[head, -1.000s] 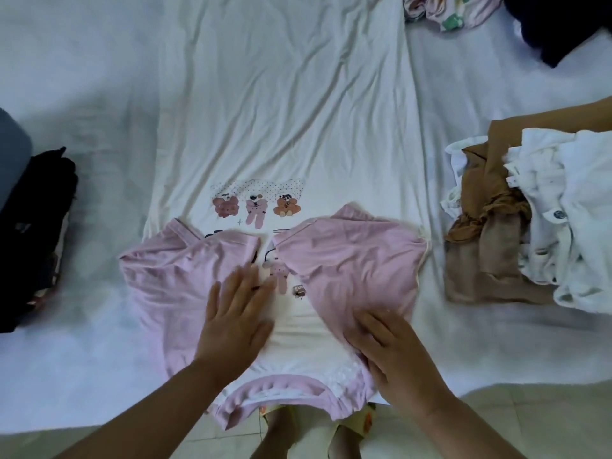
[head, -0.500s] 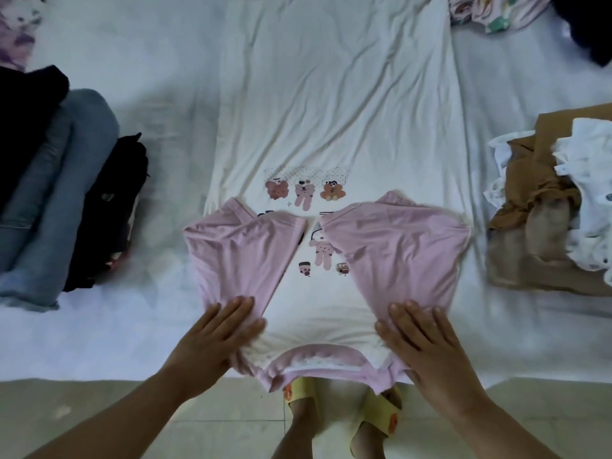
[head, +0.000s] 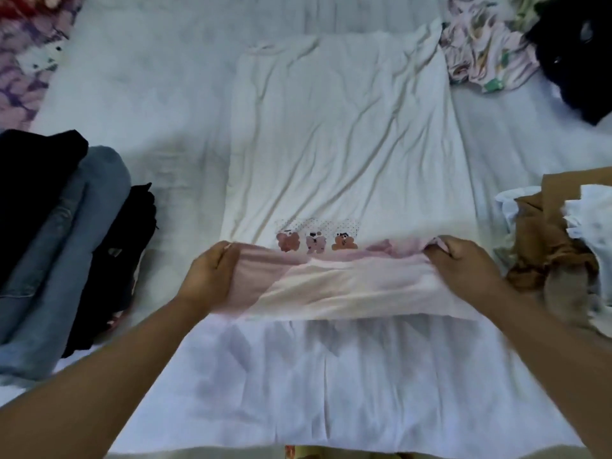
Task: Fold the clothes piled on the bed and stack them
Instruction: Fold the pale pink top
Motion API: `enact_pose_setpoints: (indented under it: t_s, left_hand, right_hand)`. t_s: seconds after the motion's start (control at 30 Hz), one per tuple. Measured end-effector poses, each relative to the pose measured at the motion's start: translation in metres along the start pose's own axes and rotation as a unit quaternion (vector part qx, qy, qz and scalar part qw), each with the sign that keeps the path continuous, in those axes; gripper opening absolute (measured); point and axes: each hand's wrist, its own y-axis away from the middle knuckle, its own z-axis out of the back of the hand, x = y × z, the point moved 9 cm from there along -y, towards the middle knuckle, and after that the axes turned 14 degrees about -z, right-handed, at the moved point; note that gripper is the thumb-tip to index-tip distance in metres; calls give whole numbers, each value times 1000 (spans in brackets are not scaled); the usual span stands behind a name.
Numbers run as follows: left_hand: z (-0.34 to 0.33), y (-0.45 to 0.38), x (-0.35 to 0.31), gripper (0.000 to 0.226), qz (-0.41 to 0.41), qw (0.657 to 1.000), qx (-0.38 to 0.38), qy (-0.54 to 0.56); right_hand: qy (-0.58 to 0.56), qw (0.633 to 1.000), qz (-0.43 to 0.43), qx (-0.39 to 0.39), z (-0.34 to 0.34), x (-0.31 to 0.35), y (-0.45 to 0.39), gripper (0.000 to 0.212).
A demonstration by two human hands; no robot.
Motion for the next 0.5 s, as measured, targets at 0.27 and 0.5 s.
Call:
enact_pose_setpoints:
  t_s: [0.27,0.5]
  left_hand:
    - [26,-112,-7,33,3,993,-117,16]
    - [-25,-77,-8,74,-238,945,42,-218]
  right_hand:
    - [-19,981,-107,-160,38,35,-73,41]
    - [178,941,220,-184,-37,45,-14,46]
